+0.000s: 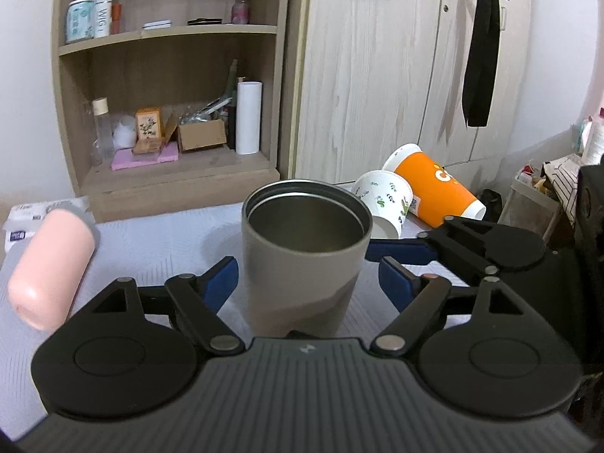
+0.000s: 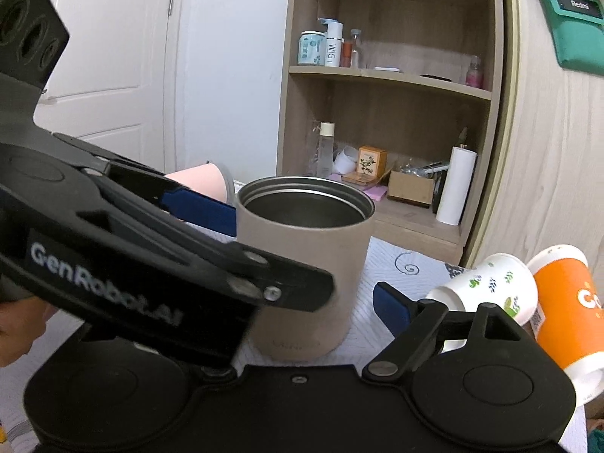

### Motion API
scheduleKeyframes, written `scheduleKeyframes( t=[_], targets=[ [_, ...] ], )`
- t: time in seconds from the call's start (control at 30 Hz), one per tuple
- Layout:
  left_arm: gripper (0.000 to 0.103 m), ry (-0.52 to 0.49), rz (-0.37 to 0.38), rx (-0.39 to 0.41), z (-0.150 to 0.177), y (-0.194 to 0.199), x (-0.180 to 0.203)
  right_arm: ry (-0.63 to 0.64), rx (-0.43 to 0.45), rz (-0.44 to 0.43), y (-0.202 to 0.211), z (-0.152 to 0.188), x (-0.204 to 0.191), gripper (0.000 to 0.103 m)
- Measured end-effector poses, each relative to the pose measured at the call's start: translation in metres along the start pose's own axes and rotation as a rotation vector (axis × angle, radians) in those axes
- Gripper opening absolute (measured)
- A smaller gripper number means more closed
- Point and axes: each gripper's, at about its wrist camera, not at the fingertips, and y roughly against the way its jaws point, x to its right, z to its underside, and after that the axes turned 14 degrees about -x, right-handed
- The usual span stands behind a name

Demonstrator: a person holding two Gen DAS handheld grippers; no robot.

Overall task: Flip cup upright
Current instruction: 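Set the upright tumbler on the cloth and open the right gripper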

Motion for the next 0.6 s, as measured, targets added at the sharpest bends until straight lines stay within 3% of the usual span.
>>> scheduleKeyframes(
  t=[0.13,0.6],
  targets=[
    [0.081,0.036,0.003,-0.025,0.010,0.010,-0.001,-0.029,0.000,0.010,0.012,0.007,-0.001,0.089],
    [0.081,0.100,-0.118,0.070,0.044,0.079,0.012,-0.077,0.089,0.133,0.077,0.023,-0.014,0.089]
  ],
)
